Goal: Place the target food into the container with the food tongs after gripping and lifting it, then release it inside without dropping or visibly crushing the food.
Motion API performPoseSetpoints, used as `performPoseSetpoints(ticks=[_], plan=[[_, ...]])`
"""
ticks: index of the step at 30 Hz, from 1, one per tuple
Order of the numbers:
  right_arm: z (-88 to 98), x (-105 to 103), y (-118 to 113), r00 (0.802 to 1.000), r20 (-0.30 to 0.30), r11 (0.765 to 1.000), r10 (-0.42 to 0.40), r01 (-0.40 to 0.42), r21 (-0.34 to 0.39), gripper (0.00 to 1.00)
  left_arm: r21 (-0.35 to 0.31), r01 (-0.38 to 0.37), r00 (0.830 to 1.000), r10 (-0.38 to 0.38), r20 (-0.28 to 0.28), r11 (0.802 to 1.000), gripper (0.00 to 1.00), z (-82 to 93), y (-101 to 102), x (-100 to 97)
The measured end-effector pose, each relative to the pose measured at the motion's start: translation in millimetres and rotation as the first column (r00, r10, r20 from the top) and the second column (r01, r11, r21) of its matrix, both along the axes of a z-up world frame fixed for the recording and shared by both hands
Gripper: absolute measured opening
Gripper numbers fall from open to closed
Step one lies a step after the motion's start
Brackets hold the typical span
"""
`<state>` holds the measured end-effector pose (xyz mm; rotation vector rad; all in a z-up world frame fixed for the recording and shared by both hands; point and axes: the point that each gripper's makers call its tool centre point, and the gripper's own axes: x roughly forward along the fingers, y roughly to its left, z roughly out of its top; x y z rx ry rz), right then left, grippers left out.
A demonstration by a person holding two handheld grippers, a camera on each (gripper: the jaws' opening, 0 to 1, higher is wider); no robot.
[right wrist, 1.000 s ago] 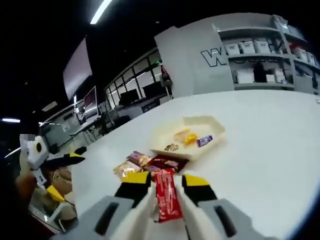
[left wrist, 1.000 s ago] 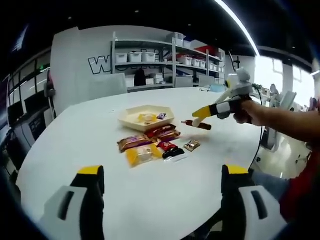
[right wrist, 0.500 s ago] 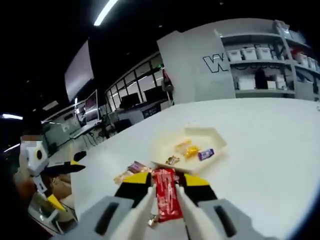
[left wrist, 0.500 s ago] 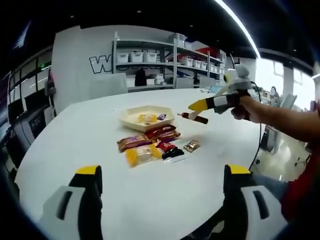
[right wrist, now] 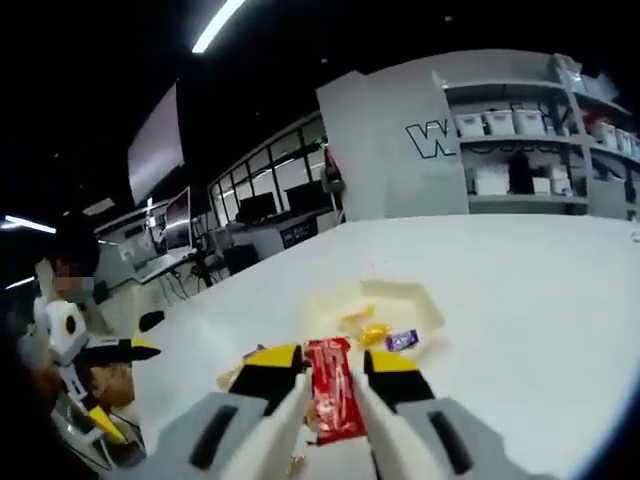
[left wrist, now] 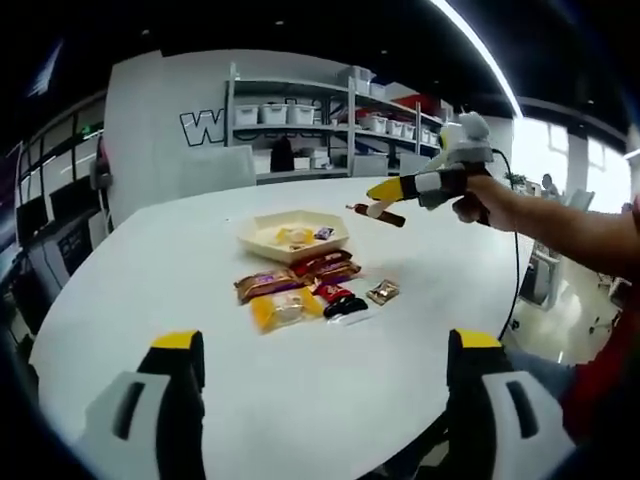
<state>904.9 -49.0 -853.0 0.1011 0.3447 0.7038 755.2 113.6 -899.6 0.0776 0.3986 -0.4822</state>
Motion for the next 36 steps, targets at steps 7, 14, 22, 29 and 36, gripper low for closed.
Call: performPoseSetpoints(ticks=[7,14,22,29,36], plan=[[6.8,10,10,1.0,0.017,1.0,0.021,-0.021,-0.021,0.18,0.0,-0.013,1.0,0.013,-0.006,1.0,0.99,0.6,6,0.5],[11.8,15,17,0.999,0.035,0.999,0.037,-0.036,-0.038,0.18,-0.003,-0.041,0.999,0.041,-0.008,0.999,0.99,1.3,14,2.3],[13.4,22,21,0.998,0.041,0.998,0.047,-0.045,-0.044,0.18,-0.003,-0.036,0.999,0.036,-0.005,0.999,0.99,3.3,13,3.9],[9.4,32,22,0.998,0.037,0.997,0.051,-0.049,-0.055,0.18,0.001,-0.029,1.0,0.029,-0.002,1.0,0.99,3.8,11,3.7],[16.5,38,28,0.997,0.052,0.996,0.06,-0.057,-0.063,0.19,0.0,-0.035,0.999,0.035,0.002,0.999,0.99,5.9,12,4.6]])
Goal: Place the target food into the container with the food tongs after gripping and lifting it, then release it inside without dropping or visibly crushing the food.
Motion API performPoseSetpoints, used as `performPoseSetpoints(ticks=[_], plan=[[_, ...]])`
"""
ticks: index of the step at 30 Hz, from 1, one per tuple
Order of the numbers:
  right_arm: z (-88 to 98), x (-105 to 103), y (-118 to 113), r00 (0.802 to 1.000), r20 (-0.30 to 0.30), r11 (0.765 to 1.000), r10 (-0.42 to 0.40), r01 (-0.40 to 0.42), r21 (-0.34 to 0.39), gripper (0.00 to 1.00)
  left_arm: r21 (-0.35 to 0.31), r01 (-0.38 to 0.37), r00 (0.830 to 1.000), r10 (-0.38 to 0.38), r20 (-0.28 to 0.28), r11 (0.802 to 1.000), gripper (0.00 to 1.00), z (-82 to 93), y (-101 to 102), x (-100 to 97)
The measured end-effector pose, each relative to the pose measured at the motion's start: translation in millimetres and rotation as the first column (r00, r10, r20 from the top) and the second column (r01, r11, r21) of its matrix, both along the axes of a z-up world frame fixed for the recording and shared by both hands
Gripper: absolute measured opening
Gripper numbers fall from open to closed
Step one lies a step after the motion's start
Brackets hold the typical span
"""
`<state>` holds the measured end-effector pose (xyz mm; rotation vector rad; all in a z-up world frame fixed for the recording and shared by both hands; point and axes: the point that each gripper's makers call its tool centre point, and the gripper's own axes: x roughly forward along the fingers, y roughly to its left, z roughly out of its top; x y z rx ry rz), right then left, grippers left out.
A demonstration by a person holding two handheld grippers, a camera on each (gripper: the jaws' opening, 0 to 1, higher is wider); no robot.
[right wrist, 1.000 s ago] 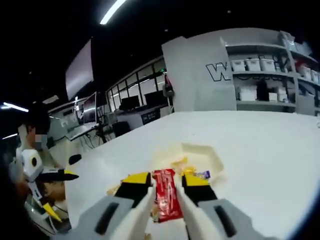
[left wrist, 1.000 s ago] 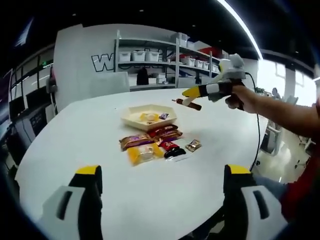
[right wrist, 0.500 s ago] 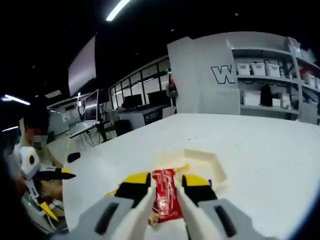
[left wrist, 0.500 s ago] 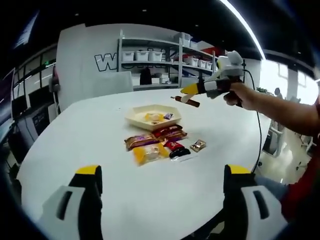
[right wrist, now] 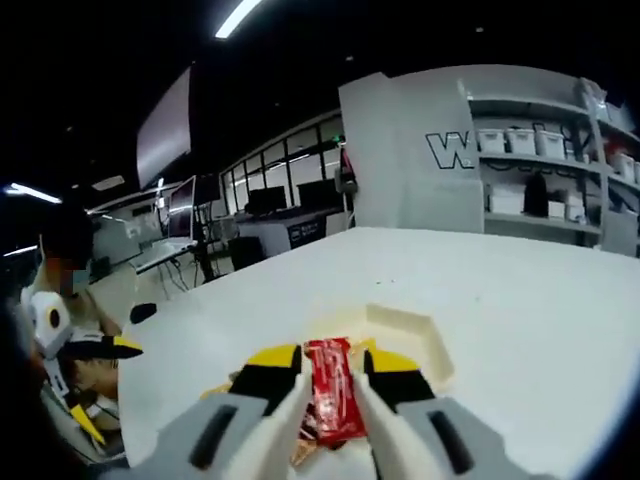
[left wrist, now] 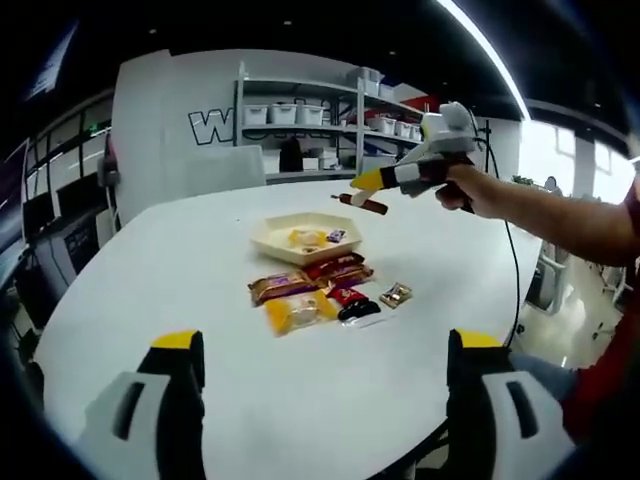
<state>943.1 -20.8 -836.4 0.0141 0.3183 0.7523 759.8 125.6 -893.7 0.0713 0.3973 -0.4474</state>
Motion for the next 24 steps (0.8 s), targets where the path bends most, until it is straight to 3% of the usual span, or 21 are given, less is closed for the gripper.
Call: performPoseSetpoints(ticks=[10,15,18,24], plan=[[6.3,11,9,0.999,0.031,1.0,0.02,-0.019,-0.02,0.2,0.003,-0.008,1.0,0.008,0.009,1.0,0.99,4.9,3,1.0],[15.3,16,9,0.991,0.128,0.997,0.026,-0.017,-0.076,0.24,0.01,-0.004,1.0,0.004,0.008,1.0,0.99,4.9,3,-1.1],[14.6,12,8,0.994,0.1,0.998,0.033,-0.028,-0.054,0.24,0.007,-0.006,1.0,0.006,0.007,1.0,0.99,4.1,3,-2.0],[13.6,7,-1,0.994,0.106,0.997,0.025,-0.017,-0.072,0.24,0.007,0.001,1.0,-0.001,0.006,1.0,0.98,3.3,1,-2.4]])
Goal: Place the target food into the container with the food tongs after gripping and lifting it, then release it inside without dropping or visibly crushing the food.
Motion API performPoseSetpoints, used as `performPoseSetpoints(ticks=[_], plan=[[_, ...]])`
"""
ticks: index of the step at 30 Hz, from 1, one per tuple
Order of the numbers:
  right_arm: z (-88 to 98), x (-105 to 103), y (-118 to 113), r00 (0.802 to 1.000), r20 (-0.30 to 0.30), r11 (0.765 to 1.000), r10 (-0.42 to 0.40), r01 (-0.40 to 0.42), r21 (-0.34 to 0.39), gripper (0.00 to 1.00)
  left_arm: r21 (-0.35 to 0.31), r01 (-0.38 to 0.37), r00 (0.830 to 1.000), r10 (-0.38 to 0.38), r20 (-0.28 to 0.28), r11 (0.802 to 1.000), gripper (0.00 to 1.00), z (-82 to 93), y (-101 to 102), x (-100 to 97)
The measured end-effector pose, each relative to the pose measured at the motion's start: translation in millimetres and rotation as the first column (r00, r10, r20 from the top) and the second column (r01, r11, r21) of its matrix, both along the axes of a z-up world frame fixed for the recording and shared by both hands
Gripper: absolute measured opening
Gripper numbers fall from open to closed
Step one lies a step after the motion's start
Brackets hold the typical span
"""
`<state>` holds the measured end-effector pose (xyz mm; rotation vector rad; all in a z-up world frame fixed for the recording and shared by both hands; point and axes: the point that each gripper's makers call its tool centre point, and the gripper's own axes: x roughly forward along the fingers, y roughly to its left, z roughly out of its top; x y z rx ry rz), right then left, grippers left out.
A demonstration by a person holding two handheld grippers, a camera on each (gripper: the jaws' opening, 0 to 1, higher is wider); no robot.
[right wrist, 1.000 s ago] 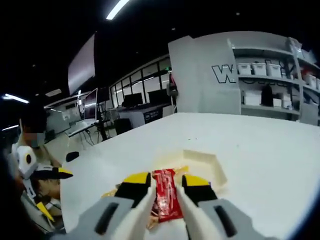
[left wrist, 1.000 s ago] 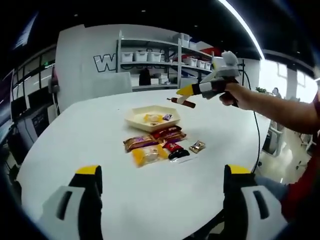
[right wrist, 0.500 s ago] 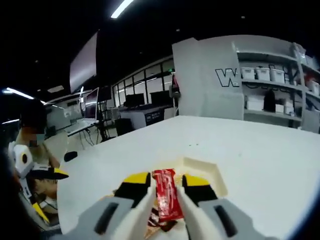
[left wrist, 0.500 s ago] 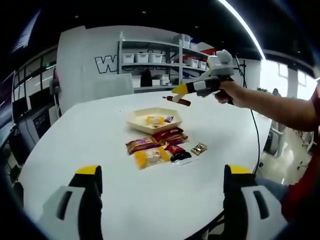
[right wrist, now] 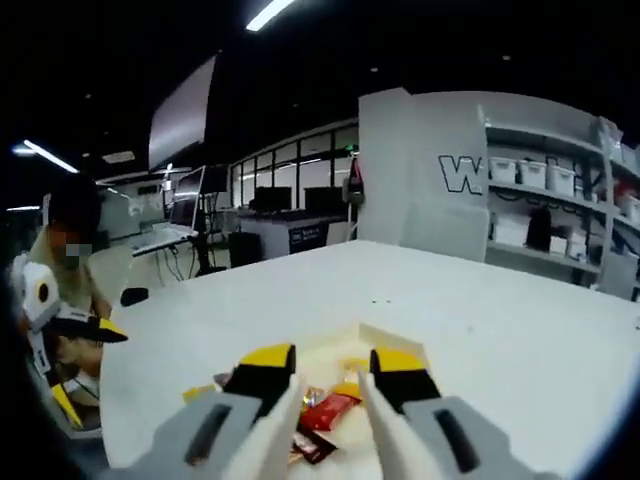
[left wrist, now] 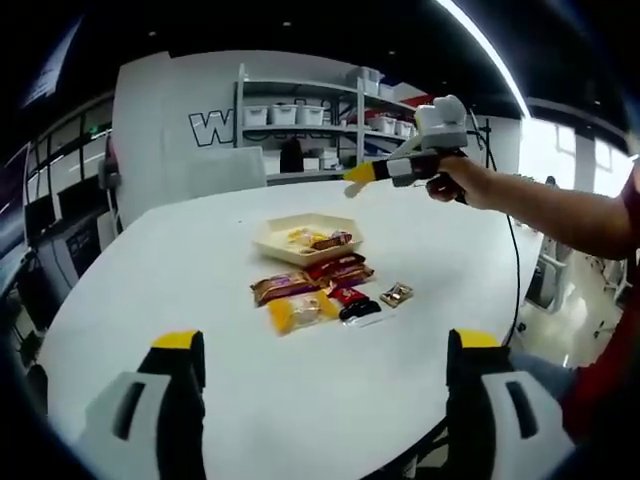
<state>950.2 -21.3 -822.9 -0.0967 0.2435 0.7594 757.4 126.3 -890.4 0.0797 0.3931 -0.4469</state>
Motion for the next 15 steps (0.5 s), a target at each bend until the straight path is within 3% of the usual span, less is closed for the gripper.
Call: performPoseSetpoints(ticks=[11,15], plan=[[-15.0,-12,2,0.998,-0.056,1.0,0.021,-0.021,0.008,0.24,0.004,0.013,1.0,-0.013,0.011,1.0,0.98,5.0,-5,-0.8],[-37.3,-9,6,0.994,-0.103,0.999,0.027,-0.03,-0.033,0.24,0.012,0.009,1.0,-0.009,0.007,1.0,0.98,4.5,-2,-0.5]])
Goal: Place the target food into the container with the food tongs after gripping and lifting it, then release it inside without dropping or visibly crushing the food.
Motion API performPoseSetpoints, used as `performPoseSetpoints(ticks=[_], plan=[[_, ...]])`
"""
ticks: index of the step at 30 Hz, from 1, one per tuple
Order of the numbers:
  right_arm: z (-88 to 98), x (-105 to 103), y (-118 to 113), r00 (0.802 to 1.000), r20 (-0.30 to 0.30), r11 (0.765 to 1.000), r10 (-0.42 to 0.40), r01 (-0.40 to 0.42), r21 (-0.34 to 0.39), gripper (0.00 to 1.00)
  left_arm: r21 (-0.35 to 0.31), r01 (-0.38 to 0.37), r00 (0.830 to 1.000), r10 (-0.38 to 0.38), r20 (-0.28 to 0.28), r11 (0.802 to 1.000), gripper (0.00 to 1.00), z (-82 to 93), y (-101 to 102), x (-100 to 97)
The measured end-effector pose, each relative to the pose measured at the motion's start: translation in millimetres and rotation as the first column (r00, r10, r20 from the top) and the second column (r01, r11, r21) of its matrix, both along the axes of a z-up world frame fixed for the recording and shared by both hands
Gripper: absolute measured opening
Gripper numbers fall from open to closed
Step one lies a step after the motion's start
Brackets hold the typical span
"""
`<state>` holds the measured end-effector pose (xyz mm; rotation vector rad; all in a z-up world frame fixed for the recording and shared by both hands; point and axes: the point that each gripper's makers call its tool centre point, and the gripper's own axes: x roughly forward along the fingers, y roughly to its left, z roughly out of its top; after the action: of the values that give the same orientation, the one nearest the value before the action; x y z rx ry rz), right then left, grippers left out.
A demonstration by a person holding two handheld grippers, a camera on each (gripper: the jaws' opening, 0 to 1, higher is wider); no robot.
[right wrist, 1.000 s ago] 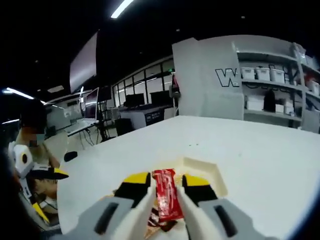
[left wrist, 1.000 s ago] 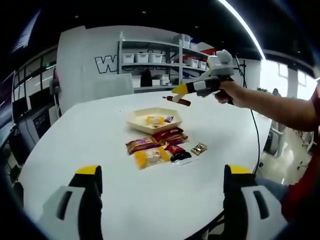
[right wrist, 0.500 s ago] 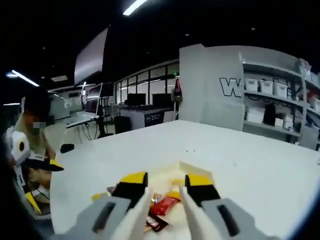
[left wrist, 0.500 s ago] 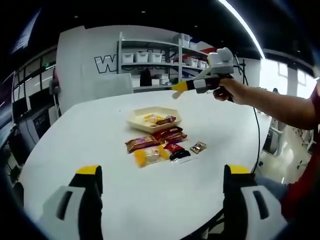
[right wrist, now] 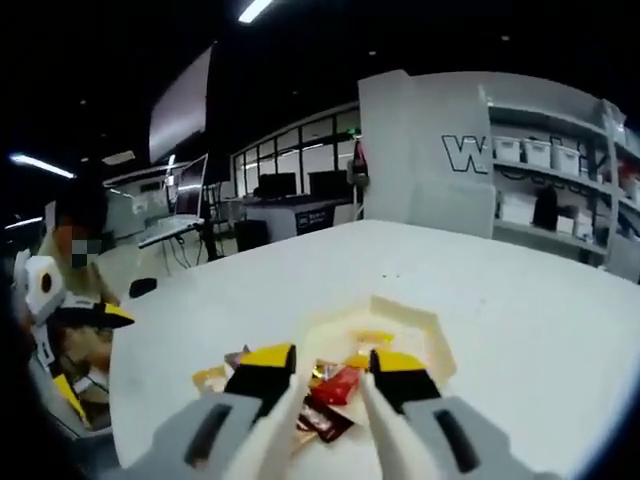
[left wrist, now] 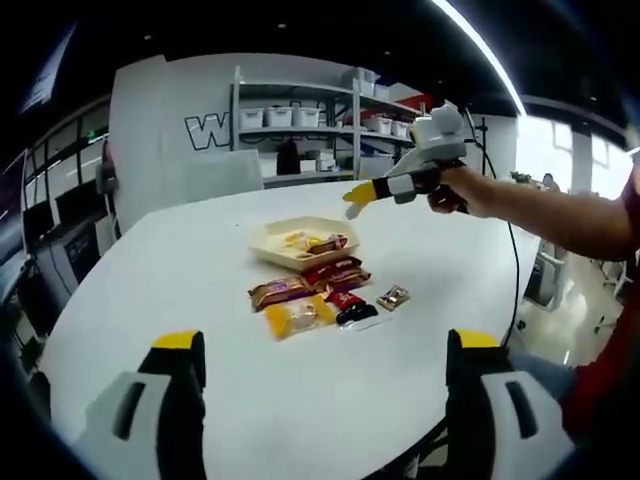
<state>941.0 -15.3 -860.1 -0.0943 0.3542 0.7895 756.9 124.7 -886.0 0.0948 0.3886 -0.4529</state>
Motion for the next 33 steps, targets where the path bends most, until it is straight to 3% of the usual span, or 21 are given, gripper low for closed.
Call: performPoseSetpoints(ticks=[12,17,22,33], plan=[[-32.9,10,9,1.0,-0.03,0.997,0.002,-0.004,-0.079,0.24,0.009,-0.019,1.0,0.019,0.011,1.0,0.98,5.3,12,1.0],[-35.2,24,-10,0.995,0.008,0.986,-0.1,0.1,-0.137,0.24,0.02,-0.02,1.0,0.02,0.003,1.0,0.98,2.6,12,1.1],[-29.0,26,-18,0.992,-0.019,0.99,-0.123,0.121,-0.071,0.24,0.012,-0.018,1.0,0.018,0.007,1.0,0.98,3.9,11,1.0],[-21.0,-3,-20,0.997,-0.002,0.997,-0.071,0.071,-0.04,0.24,-0.001,0.0,1.0,0.0,0.009,1.0,0.99,3.3,2,-0.3]])
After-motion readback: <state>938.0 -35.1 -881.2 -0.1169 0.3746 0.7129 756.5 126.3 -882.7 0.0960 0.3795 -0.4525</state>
